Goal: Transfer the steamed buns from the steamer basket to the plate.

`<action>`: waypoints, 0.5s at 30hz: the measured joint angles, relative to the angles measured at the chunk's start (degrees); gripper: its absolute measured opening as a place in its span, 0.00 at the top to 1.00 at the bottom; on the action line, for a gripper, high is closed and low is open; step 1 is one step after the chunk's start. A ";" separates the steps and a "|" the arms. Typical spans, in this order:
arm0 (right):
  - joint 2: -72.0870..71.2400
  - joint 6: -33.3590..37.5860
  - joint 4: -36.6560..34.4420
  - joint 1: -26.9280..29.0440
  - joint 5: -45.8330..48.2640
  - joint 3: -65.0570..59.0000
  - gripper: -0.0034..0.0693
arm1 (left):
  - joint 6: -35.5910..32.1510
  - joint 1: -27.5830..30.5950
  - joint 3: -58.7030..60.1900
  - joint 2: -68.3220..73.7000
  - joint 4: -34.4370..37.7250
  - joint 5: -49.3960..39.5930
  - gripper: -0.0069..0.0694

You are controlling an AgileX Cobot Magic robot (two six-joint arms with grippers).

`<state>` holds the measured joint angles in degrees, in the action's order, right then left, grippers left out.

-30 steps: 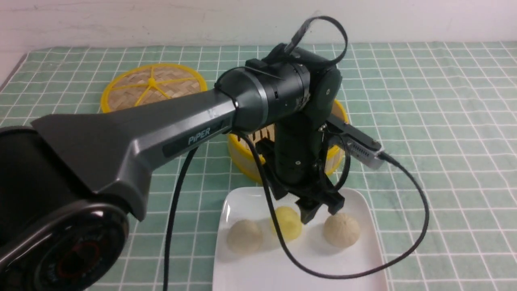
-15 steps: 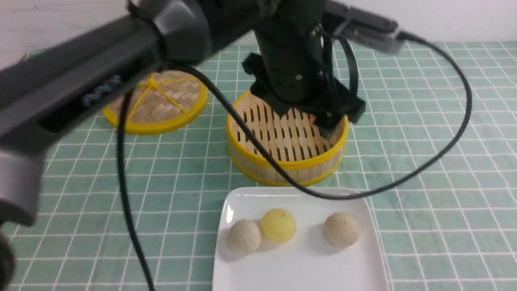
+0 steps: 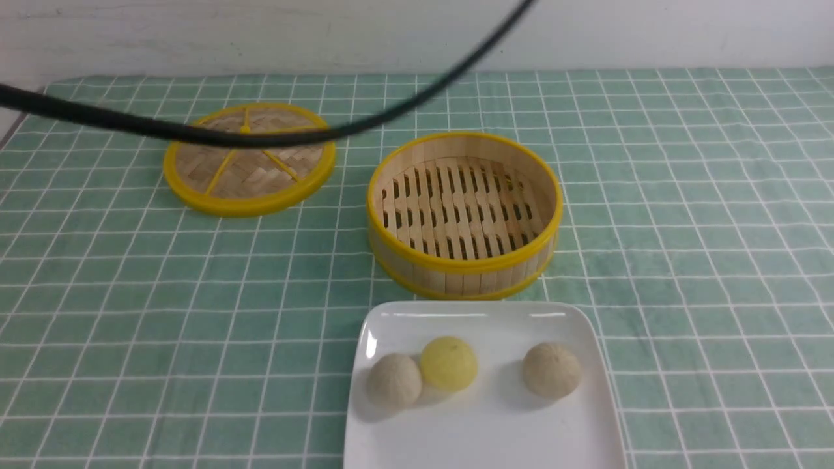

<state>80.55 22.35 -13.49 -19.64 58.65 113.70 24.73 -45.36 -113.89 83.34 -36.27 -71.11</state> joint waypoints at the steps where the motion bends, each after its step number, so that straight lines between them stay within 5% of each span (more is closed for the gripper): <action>1: -0.04 -0.42 0.36 0.00 -0.62 0.00 0.29 | 0.41 0.00 0.00 -0.99 -1.29 0.00 0.22; 8: -3.82 -2.65 4.18 0.00 -4.19 -0.04 0.29 | -1.87 0.00 -0.05 -9.62 -3.97 0.00 0.25; 15: -11.36 -3.34 6.56 0.00 -4.28 -0.04 0.29 | -15.30 0.00 -0.39 -18.40 1.34 0.00 0.30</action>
<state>69.19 19.01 -6.93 -19.64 54.37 113.66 9.43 -45.36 -114.28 64.94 -34.93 -71.11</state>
